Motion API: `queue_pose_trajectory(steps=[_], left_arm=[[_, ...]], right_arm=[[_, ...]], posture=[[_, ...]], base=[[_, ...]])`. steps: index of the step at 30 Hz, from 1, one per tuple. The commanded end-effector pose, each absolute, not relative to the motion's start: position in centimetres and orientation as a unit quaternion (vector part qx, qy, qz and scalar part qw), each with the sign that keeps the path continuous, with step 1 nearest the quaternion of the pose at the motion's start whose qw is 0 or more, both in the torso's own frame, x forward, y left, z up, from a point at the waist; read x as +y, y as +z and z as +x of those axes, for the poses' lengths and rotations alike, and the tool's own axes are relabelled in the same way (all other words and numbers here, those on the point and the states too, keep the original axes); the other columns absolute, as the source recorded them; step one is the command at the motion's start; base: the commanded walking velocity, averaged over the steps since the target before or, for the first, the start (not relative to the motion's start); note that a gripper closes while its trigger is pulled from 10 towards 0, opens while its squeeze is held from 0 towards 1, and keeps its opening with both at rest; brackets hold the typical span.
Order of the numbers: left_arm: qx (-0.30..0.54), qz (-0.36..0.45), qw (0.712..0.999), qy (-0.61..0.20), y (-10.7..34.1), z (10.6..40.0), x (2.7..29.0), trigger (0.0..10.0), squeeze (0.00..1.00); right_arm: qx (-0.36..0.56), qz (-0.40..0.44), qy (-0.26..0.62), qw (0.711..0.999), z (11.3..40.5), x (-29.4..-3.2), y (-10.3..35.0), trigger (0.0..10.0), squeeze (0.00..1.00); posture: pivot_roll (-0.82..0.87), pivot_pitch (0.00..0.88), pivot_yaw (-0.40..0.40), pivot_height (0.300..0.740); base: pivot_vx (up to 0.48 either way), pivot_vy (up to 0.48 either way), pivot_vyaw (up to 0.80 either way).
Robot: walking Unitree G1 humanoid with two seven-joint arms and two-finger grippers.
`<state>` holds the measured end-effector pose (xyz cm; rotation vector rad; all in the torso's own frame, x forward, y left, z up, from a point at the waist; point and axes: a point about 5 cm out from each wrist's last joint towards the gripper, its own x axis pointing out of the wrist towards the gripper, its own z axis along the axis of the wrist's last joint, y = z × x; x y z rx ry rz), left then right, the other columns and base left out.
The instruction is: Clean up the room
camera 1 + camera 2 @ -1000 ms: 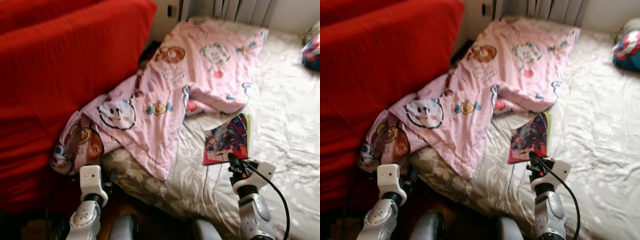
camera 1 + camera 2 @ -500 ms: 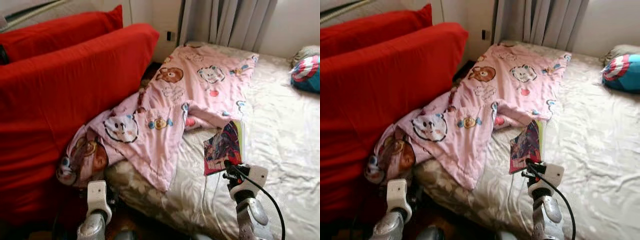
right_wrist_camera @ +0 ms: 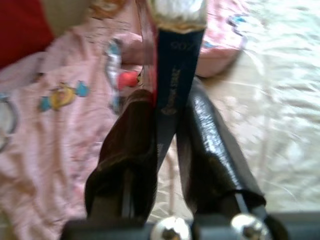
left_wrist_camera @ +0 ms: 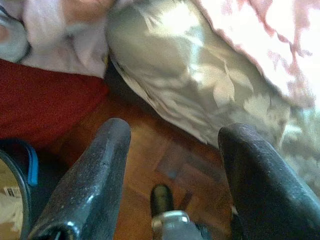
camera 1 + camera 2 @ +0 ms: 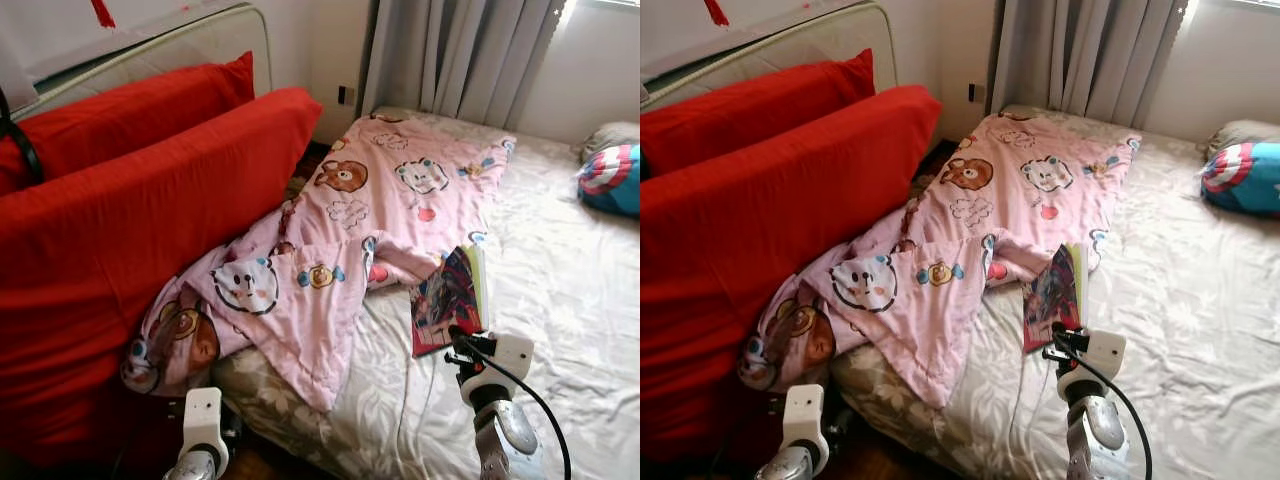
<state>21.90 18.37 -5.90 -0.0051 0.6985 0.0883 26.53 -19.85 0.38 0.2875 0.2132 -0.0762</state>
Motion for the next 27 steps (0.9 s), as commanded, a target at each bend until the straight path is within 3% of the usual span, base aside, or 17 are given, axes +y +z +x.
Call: queue_pose_trajectory(steps=[1,9,17,27], left_arm=[[0.362,0.001,0.931,0.046,-6.4,21.3,18.3,10.0,0.0],[0.39,-0.028,0.917,0.074,-7.3,19.8,18.8,10.0,0.0],[0.398,-0.034,0.912,0.096,-7.6,19.3,19.3,10.0,0.0],[0.399,0.009,0.914,0.064,-7.4,19.7,19.1,10.0,0.0]], right_arm=[[0.097,0.141,-0.049,0.984,26.6,-20.3,0.6,10.0,0.0],[0.127,0.145,-0.073,0.978,25.8,-19.9,-0.6,10.0,0.0],[0.141,0.146,-0.093,0.975,25.2,-20.1,-1.3,10.0,0.0],[0.14,0.139,-0.089,0.976,25.4,-19.3,-1.3,10.0,0.0]], posture=[[-0.05,0.0,-0.069,0.74],[-0.08,0.0,-0.053,0.74],[-0.09,0.0,-0.044,0.74],[-0.1,0.0,-0.029,0.74]], base=[[0.0,0.0,0.0],[0.0,0.0,0.0],[0.0,0.0,-0.78],[0.0,-0.081,-0.78]])
